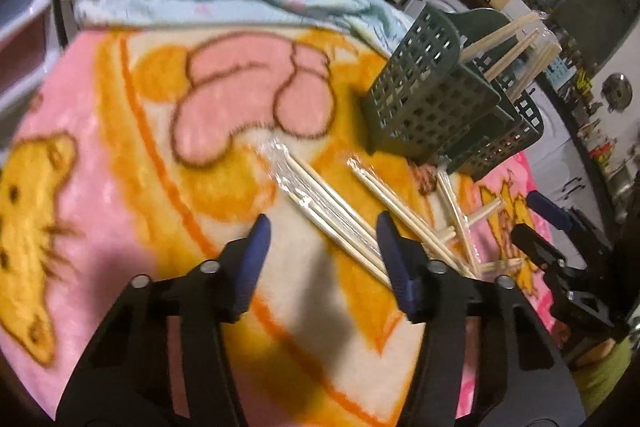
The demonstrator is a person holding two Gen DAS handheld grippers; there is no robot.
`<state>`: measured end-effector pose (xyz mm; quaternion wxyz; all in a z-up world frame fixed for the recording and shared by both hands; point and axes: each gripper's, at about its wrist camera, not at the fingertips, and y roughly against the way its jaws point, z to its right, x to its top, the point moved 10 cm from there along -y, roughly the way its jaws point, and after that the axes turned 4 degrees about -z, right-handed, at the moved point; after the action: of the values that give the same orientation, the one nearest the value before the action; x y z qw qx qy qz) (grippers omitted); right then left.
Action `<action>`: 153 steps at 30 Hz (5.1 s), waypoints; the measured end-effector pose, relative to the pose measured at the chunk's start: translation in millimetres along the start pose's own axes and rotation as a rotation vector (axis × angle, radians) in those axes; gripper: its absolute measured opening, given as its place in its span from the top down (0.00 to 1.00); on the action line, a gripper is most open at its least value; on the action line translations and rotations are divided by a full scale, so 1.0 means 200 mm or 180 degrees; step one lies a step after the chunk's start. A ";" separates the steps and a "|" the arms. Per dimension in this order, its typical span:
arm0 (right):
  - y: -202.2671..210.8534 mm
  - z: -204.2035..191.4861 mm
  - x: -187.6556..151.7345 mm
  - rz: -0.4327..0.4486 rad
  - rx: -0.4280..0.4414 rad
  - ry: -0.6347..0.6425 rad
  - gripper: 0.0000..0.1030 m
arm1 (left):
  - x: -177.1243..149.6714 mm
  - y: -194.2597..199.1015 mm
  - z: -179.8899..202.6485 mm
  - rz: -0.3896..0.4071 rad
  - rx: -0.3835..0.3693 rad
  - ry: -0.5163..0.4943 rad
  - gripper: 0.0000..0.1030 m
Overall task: Organize utensils
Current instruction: 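Grasp a wrapped chopstick with the right gripper while the left gripper grasps another, then lift both held chopsticks above the green caddy and lower them in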
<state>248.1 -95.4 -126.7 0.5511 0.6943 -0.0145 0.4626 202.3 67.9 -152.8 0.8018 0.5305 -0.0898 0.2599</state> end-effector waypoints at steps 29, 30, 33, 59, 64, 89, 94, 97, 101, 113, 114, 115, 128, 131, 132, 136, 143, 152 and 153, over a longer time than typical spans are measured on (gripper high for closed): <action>-0.44 0.01 -0.04 -0.0853 0.0311 -0.0348 0.60 | 0.06 -0.15 -0.13 -0.0110 -0.0386 0.0630 0.89; -0.44 0.01 -0.04 -0.0863 0.0315 -0.0367 0.61 | 0.07 -0.15 -0.13 -0.0113 -0.0401 0.0636 0.90; -0.45 0.02 -0.04 -0.0883 0.0308 -0.0412 0.67 | 0.07 -0.14 -0.14 -0.0119 -0.0457 0.0654 0.91; -0.02 0.03 0.10 -0.0338 0.0523 -0.0463 0.90 | 0.22 0.27 0.09 0.0435 -0.0716 0.0250 0.97; 0.11 0.04 0.12 -0.0182 0.0507 -0.0459 0.90 | 0.26 0.35 0.25 0.0527 -0.0814 -0.0018 0.98; 0.53 0.17 0.24 0.0488 0.0269 -0.0482 0.95 | 0.37 0.51 0.82 0.0776 -0.0991 -0.0832 0.98; 0.59 0.20 0.28 0.0575 0.0241 -0.0496 0.95 | 0.40 0.53 0.89 0.0827 -0.1007 -0.0910 0.98; 0.64 0.23 0.31 0.0669 0.0218 -0.0482 0.95 | 0.43 0.56 0.93 0.0892 -0.1004 -0.0962 0.98; 0.70 0.25 0.37 0.0794 0.0195 -0.0483 0.95 | 0.50 0.63 0.97 0.1039 -0.0970 -0.1031 0.98; 0.88 0.32 0.59 0.1221 0.0081 -0.0456 0.95 | 0.72 0.79 1.03 0.1455 -0.0882 -0.1073 0.98; 0.89 0.33 0.61 0.1246 0.0076 -0.0466 0.95 | 0.74 0.80 1.04 0.1487 -0.0867 -0.1072 0.98; 0.90 0.33 0.62 0.1272 0.0071 -0.0475 0.95 | 0.75 0.81 1.04 0.1520 -0.0852 -0.1070 0.98; 1.01 0.42 0.76 0.1581 -0.0035 -0.0535 0.95 | 0.91 0.89 1.03 0.1916 -0.0614 -0.1008 0.98; 1.03 0.43 0.78 0.1650 -0.0075 -0.0538 0.95 | 0.92 0.88 1.04 0.1965 -0.0556 -0.1024 0.98; 1.03 0.44 0.79 0.1665 -0.0083 -0.0541 0.95 | 0.93 0.87 1.04 0.1974 -0.0539 -0.1032 0.98; 1.01 0.47 0.81 0.1728 -0.0129 -0.0581 0.95 | 0.93 0.83 1.04 0.1998 -0.0463 -0.1058 0.98; 0.89 0.52 0.80 0.1649 -0.0130 -0.0688 0.95 | 0.92 0.72 1.02 0.1985 -0.0334 -0.1124 0.97; 0.70 0.56 0.76 0.1489 -0.0108 -0.0837 0.95 | 0.89 0.58 0.99 0.1886 -0.0278 -0.1171 0.97; 0.68 0.56 0.75 0.1461 -0.0099 -0.0859 0.95 | 0.88 0.56 0.98 0.1859 -0.0283 -0.1166 0.97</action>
<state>332.1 -161.6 77.9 0.4356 0.7197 -0.2520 0.4783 321.0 -17.7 93.9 0.6866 0.4848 -0.3914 0.3747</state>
